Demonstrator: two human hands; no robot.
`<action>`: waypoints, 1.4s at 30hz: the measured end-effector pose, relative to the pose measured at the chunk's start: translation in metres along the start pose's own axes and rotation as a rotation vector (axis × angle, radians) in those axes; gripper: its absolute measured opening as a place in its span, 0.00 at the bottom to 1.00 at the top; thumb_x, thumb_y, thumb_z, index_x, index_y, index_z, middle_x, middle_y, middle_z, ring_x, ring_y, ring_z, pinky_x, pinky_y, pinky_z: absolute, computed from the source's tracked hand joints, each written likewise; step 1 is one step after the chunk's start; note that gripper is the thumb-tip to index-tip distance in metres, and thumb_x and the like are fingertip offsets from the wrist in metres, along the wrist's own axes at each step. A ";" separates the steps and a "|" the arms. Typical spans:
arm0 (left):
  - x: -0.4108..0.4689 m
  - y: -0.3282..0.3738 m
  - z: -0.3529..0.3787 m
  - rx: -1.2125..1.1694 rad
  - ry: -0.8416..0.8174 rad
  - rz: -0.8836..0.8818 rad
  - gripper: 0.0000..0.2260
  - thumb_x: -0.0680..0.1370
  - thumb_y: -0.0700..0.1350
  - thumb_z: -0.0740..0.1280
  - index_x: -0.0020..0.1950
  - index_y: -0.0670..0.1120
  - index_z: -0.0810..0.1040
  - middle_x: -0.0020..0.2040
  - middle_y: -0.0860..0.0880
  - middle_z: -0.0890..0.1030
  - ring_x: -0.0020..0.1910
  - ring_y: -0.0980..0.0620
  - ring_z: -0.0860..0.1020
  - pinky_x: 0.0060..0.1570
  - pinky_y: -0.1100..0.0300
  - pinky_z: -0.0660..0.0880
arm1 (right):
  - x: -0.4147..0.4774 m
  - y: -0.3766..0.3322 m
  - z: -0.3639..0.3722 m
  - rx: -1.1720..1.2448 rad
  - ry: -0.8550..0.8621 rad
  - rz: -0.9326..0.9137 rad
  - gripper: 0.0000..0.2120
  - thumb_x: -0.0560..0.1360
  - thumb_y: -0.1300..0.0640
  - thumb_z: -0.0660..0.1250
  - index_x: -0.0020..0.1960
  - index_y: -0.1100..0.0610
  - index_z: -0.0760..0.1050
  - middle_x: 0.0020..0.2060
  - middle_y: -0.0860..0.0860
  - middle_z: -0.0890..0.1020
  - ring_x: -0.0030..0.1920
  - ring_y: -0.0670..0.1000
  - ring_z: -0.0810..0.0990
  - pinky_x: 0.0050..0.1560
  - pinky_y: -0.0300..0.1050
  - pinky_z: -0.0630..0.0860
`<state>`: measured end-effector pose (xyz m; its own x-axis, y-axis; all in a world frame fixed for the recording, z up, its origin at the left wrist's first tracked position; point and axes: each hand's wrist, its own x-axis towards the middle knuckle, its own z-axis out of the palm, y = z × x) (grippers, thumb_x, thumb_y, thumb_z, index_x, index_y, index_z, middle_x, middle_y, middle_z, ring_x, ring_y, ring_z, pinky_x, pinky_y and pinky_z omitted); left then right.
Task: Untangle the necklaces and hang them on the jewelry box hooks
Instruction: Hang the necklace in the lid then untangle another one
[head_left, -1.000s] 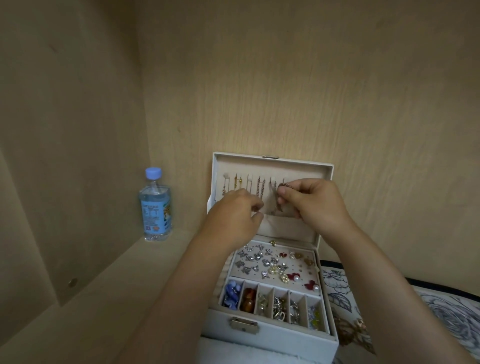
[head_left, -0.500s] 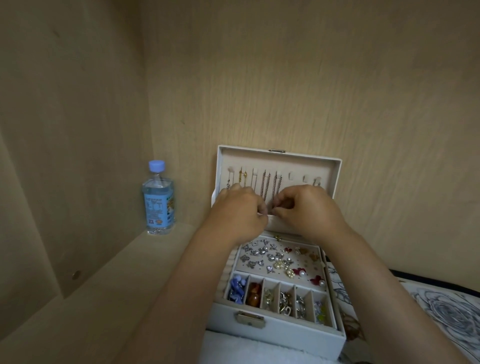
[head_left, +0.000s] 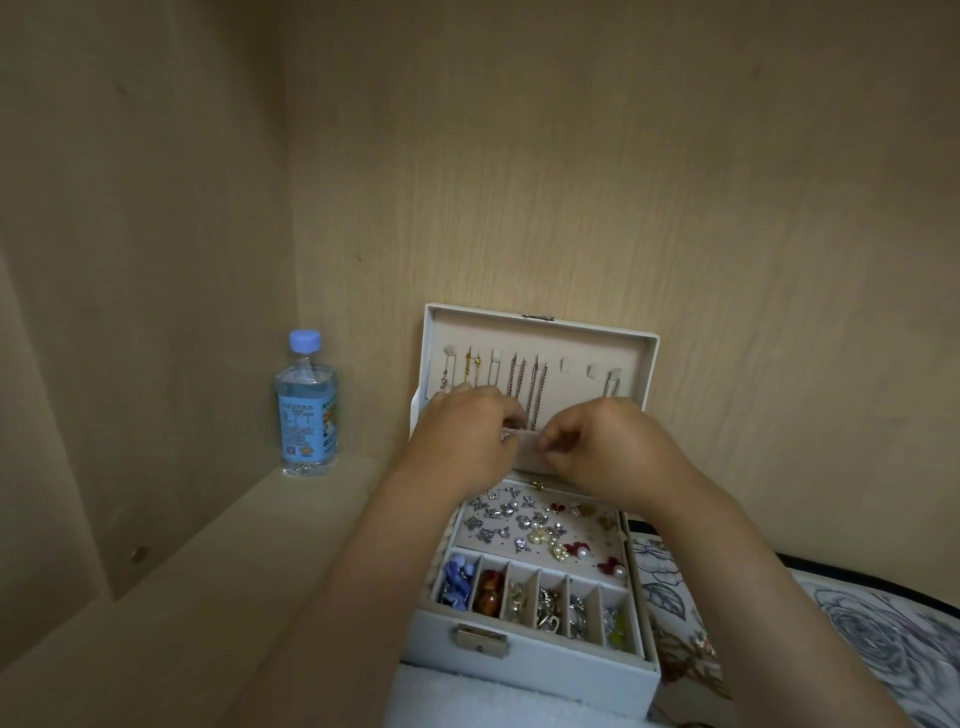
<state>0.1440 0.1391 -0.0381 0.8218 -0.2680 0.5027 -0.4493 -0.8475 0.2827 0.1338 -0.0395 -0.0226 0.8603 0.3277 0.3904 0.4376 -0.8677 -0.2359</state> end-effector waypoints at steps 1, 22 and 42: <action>-0.001 0.001 -0.001 -0.005 0.010 0.010 0.11 0.78 0.48 0.66 0.59 0.55 0.80 0.57 0.55 0.79 0.58 0.52 0.72 0.62 0.53 0.69 | -0.003 -0.001 0.002 -0.050 -0.050 0.009 0.04 0.72 0.47 0.74 0.47 0.43 0.84 0.40 0.38 0.85 0.41 0.38 0.81 0.47 0.45 0.82; -0.006 0.006 0.006 -0.574 -0.152 -0.199 0.05 0.74 0.45 0.73 0.47 0.54 0.85 0.39 0.55 0.84 0.38 0.56 0.81 0.40 0.56 0.80 | -0.007 0.010 0.017 0.382 0.018 0.163 0.05 0.77 0.53 0.71 0.44 0.49 0.85 0.36 0.43 0.85 0.35 0.39 0.81 0.37 0.36 0.77; -0.003 0.006 0.003 -0.741 -0.392 -0.395 0.06 0.78 0.46 0.69 0.45 0.47 0.84 0.39 0.51 0.86 0.33 0.55 0.77 0.30 0.63 0.71 | -0.012 0.015 0.008 0.517 -0.003 0.165 0.05 0.69 0.58 0.79 0.44 0.53 0.86 0.36 0.47 0.87 0.36 0.45 0.84 0.41 0.40 0.82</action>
<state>0.1402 0.1331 -0.0403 0.9621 -0.2723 -0.0158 -0.1091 -0.4374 0.8926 0.1326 -0.0535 -0.0381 0.9291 0.2042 0.3083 0.3670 -0.6112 -0.7012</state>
